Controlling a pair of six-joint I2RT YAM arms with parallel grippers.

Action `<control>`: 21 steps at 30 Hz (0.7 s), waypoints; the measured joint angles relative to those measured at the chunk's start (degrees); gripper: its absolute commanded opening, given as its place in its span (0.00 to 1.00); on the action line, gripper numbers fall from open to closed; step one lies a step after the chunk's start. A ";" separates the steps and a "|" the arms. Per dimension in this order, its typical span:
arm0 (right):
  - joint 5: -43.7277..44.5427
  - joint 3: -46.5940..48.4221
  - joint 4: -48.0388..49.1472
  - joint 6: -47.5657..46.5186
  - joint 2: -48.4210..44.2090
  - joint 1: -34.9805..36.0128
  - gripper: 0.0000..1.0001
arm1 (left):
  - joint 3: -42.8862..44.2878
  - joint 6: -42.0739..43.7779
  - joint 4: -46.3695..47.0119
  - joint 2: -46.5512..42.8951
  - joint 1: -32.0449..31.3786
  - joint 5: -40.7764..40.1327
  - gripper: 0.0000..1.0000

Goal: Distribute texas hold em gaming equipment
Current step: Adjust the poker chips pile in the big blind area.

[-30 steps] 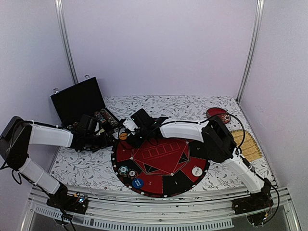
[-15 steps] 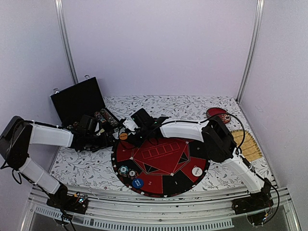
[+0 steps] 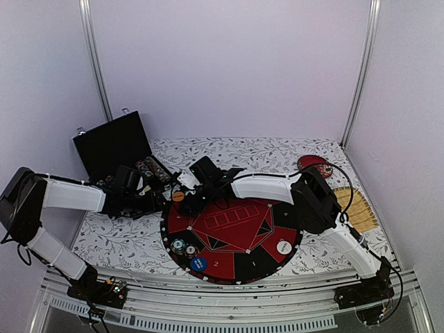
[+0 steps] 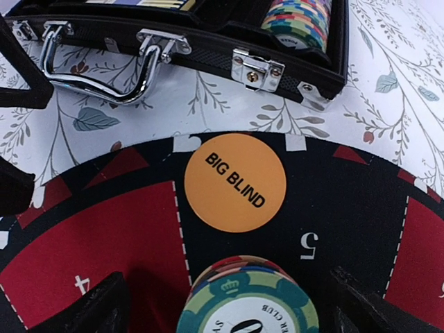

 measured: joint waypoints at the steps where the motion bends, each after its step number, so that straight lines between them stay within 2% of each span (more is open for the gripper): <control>1: -0.33 0.00 -0.04 -0.13 -0.02 0.00 0.99 | 0.00 0.07 -0.02 0.00 0.00 0.11 0.89; 11: -1.20 -0.74 -1.57 -2.45 -6.60 -0.02 0.99 | 2.14 2.56 -1.81 -1.42 0.13 0.59 0.89; 16: -1.70 -1.73 -2.01 -3.85 -15.54 -0.09 0.99 | 3.30 3.69 -2.32 -2.82 0.28 0.96 0.88; 21: -3.02 -10.40 -0.44 -3.74 -28.76 -1.22 0.99 | 4.72 7.48 -3.37 -2.89 -0.66 3.58 0.92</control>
